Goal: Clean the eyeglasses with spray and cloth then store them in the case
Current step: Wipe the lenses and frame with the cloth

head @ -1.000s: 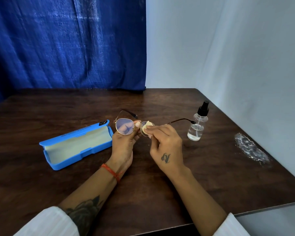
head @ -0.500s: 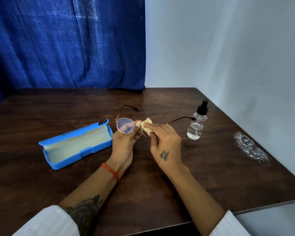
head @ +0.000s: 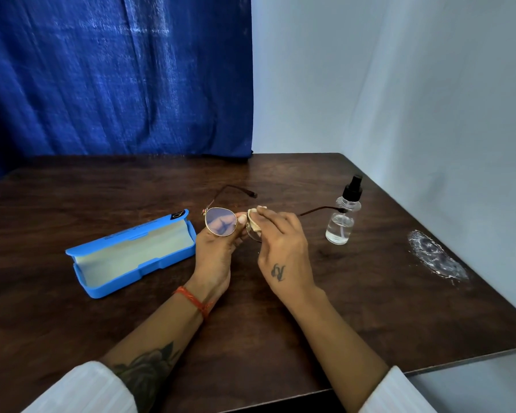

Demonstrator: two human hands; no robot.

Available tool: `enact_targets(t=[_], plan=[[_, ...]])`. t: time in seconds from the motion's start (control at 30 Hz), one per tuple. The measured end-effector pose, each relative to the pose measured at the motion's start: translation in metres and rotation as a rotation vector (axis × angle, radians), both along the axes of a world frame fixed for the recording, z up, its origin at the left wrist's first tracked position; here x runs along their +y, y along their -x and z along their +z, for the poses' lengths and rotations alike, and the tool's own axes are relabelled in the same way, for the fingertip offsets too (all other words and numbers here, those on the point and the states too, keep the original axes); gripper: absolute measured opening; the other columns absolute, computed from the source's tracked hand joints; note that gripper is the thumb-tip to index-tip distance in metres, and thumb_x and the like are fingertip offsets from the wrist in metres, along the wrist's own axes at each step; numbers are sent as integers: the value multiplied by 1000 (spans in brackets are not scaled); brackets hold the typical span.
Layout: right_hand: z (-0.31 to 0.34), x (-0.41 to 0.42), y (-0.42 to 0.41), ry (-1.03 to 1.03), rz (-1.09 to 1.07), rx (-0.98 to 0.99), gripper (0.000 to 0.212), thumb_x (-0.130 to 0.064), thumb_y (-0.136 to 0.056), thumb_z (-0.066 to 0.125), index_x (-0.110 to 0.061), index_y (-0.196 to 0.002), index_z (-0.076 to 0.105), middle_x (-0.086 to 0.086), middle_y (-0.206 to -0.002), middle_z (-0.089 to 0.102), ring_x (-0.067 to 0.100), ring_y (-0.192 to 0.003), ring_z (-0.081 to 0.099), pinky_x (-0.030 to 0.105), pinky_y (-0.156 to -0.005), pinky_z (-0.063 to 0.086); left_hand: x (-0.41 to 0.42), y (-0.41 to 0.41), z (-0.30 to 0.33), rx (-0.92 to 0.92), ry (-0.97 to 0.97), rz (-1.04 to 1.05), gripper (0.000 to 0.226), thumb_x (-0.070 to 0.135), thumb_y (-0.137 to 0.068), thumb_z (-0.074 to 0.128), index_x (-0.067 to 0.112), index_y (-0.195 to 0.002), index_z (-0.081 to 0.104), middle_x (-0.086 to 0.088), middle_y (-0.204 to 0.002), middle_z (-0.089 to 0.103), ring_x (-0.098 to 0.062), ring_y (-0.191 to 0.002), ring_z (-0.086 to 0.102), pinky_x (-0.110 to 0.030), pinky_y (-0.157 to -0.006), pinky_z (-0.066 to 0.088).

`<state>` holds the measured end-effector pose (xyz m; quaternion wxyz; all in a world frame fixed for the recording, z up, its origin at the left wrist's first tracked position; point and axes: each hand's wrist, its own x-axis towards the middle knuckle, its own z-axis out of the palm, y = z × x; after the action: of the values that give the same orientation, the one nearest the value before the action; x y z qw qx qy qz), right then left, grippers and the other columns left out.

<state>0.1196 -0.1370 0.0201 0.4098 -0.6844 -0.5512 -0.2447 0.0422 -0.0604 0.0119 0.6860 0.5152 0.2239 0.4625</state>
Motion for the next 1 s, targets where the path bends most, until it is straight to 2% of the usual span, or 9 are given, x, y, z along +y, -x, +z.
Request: enact_targets(t=[0.2,0.27,0.37,0.6,0.8,1.0], plan=[[1,-6,0,-1,20,19,38,13,-63,53,-2,-91,73,10,-95,71,26,-83,62,21,-80,44,1,1,2,-15,4,2,16,6,-89,53,12,-86,67,6,-73,73,-5,-76,66,-20,-74,55],[1,-4,1,-11,1,19,37,5,-71,45,-2,-96,72,10,-97,70,26,-85,61,21,-82,43,2,0,0,-8,11,-2,13,8,-88,55,8,-91,67,3,-77,72,-7,-78,66,-22,-75,55],[2,-1,1,-4,-13,34,42,-4,-75,38,-2,-100,71,12,-101,69,27,-88,61,22,-84,42,2,0,-1,5,9,-12,21,10,-89,55,-2,-104,64,-7,-89,69,-12,-83,66,-26,-78,55],[2,-6,1,-10,13,21,38,3,-71,42,-4,-93,72,8,-97,70,26,-85,61,20,-81,43,2,1,0,-3,15,-3,13,11,-87,56,7,-93,67,2,-78,72,-10,-79,66,-22,-74,55],[3,-1,3,-14,6,53,43,-2,-73,36,-4,-100,71,10,-102,69,26,-90,59,22,-86,44,1,-1,-2,-15,13,0,18,6,-88,55,-2,-101,64,-2,-83,71,-10,-79,66,-24,-74,55],[5,-4,4,18,5,36,44,-2,-72,36,-5,-97,71,7,-100,69,24,-89,59,22,-83,46,1,0,1,-10,39,11,19,9,-86,57,0,-102,64,-5,-88,69,-10,-80,66,-26,-78,55]])
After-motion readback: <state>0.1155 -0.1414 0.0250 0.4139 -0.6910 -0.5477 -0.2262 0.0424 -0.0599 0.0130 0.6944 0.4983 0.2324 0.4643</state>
